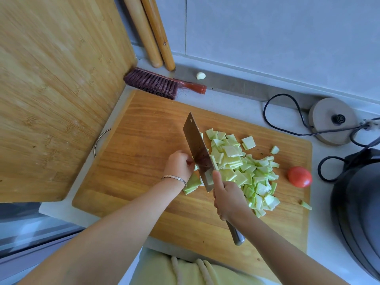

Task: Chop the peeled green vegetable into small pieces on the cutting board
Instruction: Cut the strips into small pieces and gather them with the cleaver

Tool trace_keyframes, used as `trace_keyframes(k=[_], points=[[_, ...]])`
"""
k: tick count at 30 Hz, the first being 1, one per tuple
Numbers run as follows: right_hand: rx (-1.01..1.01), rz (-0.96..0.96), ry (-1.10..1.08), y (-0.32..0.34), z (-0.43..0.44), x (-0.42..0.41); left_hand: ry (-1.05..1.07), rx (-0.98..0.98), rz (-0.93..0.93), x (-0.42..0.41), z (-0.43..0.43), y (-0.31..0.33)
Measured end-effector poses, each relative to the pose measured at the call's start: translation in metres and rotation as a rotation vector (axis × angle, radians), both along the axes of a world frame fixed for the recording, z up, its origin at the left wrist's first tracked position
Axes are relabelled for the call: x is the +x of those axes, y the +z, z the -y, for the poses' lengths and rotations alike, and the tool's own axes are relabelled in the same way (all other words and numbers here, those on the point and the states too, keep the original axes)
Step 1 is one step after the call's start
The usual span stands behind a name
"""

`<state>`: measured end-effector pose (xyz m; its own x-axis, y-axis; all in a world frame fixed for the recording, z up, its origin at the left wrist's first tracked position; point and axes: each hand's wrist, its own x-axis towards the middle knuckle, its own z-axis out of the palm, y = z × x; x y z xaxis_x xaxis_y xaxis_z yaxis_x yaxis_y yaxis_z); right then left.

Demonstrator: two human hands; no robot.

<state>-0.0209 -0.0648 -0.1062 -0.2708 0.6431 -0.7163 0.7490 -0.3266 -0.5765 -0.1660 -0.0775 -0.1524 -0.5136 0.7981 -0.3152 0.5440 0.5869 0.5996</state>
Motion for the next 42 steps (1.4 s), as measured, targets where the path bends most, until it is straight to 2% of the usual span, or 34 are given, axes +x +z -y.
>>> trace_keyframes(k=[9, 15, 21, 23, 24, 26, 28, 29, 31, 33, 34, 36, 42], points=[[0.105, 0.030, 0.066, -0.010, 0.005, -0.012, 0.038, -0.064, -0.011, 0.000, -0.002, 0.005], [0.006, -0.084, -0.021, -0.010, -0.015, -0.011, 0.128, -0.035, 0.057, 0.002, -0.003, 0.003], [-0.028, -0.049, 0.010, 0.004, -0.036, -0.002, 0.176, 0.064, 0.109, 0.002, -0.009, 0.006], [-0.013, -0.032, 0.071, 0.011, -0.043, -0.002, 0.195, 0.164, -0.032, -0.003, -0.007, 0.020], [0.011, -0.013, 0.131, 0.016, -0.046, -0.003, 0.168, 0.283, -0.156, -0.006, -0.006, 0.028], [0.095, 0.058, 0.305, 0.027, -0.054, -0.005, 0.043, 0.559, -0.371, -0.014, -0.006, 0.049], [0.208, 0.141, 0.502, 0.039, -0.063, -0.007, -0.164, 0.669, -0.449, -0.022, -0.008, 0.070], [0.268, 0.175, 0.599, 0.044, -0.068, -0.008, -0.300, 0.616, -0.411, -0.026, -0.011, 0.080], [0.385, 0.238, 0.783, 0.053, -0.077, -0.009, -0.511, 0.284, -0.248, -0.028, -0.015, 0.094], [0.491, 0.299, 0.958, 0.058, -0.084, -0.009, -0.650, -0.033, -0.192, -0.029, -0.018, 0.090], [0.535, 0.318, 1.032, 0.060, -0.086, -0.009, -0.700, -0.122, -0.187, -0.028, -0.018, 0.087], [0.605, 0.334, 1.145, 0.065, -0.090, -0.009, -0.724, -0.213, -0.116, -0.024, -0.017, 0.080], [0.746, 0.358, 1.315, 0.079, -0.104, -0.013, -0.579, -0.315, 0.176, -0.019, -0.023, 0.075]])
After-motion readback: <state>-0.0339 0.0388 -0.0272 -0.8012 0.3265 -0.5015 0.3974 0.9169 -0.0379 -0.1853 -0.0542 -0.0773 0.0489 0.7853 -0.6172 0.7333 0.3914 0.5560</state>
